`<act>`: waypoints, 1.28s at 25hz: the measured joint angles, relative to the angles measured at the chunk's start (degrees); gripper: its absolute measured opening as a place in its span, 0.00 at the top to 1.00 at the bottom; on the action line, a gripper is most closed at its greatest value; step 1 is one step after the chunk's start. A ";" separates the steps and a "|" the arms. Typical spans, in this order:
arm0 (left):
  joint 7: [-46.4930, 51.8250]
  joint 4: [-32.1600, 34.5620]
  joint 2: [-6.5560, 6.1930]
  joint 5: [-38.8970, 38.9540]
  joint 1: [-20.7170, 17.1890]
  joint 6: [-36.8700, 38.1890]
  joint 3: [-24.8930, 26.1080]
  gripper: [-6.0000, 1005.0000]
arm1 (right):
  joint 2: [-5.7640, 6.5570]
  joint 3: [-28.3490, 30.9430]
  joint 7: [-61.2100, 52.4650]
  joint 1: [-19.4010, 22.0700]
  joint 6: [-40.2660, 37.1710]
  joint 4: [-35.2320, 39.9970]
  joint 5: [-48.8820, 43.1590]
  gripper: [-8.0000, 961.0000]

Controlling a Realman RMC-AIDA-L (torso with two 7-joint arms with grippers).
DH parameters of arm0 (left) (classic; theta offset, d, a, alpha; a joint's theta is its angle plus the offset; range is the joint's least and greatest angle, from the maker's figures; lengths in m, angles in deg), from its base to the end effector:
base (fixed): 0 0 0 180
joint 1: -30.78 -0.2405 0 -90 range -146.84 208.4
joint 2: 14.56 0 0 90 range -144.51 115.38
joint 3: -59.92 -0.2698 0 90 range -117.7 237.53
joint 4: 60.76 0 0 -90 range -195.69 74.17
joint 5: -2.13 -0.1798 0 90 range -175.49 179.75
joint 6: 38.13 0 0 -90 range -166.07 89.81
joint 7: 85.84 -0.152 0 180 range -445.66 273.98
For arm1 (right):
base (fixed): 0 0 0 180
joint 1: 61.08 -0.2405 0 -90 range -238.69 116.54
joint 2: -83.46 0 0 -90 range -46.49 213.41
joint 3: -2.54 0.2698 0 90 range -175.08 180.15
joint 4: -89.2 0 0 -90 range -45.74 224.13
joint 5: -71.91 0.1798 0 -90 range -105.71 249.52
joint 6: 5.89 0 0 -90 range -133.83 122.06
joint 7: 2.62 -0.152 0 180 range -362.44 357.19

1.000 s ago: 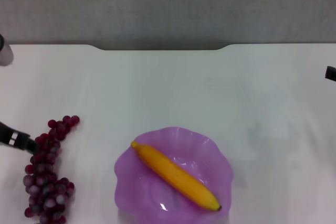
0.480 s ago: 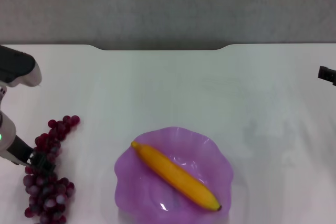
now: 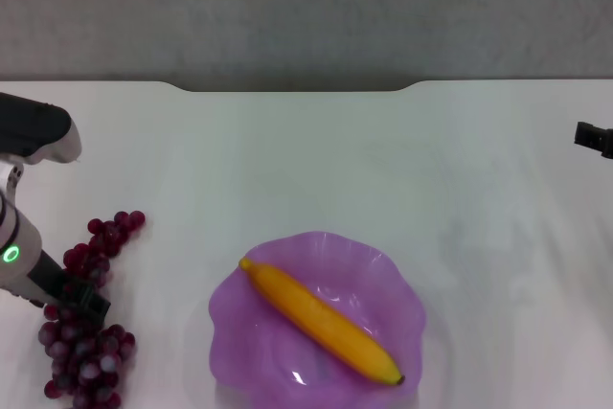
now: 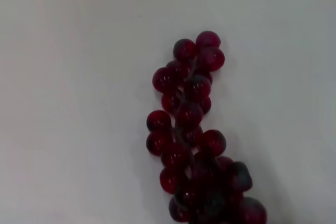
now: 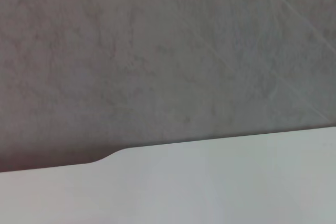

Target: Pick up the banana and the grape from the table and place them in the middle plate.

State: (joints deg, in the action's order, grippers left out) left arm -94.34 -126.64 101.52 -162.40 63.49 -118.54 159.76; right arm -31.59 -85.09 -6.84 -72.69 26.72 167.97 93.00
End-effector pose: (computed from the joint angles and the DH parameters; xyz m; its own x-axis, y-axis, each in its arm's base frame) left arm -0.2885 0.3435 0.0114 0.3362 0.9412 -0.0338 0.6327 -0.2523 -0.7322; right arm 0.2939 0.3544 0.0532 0.5336 -0.5629 -0.6312 -0.7618 0.0043 -0.6478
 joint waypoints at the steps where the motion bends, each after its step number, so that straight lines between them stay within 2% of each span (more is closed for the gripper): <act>1: 0.17 0.23 0.03 0.00 0.04 0.35 0.07 0.21 | 0.00 0.00 0.00 0.00 0.00 0.00 0.00 0.11; 11: 1.04 9.05 -0.10 0.01 3.23 4.08 0.27 0.21 | 0.00 0.01 -0.12 -1.16 -0.01 -1.59 -0.07 0.11; 21: 1.76 9.44 -0.71 0.01 3.58 4.74 0.39 0.27 | -0.01 0.01 -0.29 -1.83 -0.14 -2.74 -0.09 0.11; 27: 1.51 9.34 -0.98 0.01 3.51 5.11 -0.03 0.50 | 0.00 0.01 -0.32 -1.87 0.03 -2.75 -0.09 0.11; 32: 1.09 9.24 -0.95 0.00 3.50 5.22 -0.23 0.60 | 0.00 -0.01 -0.33 -1.90 0.03 -2.76 -0.09 0.11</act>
State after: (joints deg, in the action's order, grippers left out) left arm -93.25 -117.40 100.56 -162.40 66.99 -113.32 159.53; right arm -31.59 -85.11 -7.18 -74.60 26.74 165.22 92.91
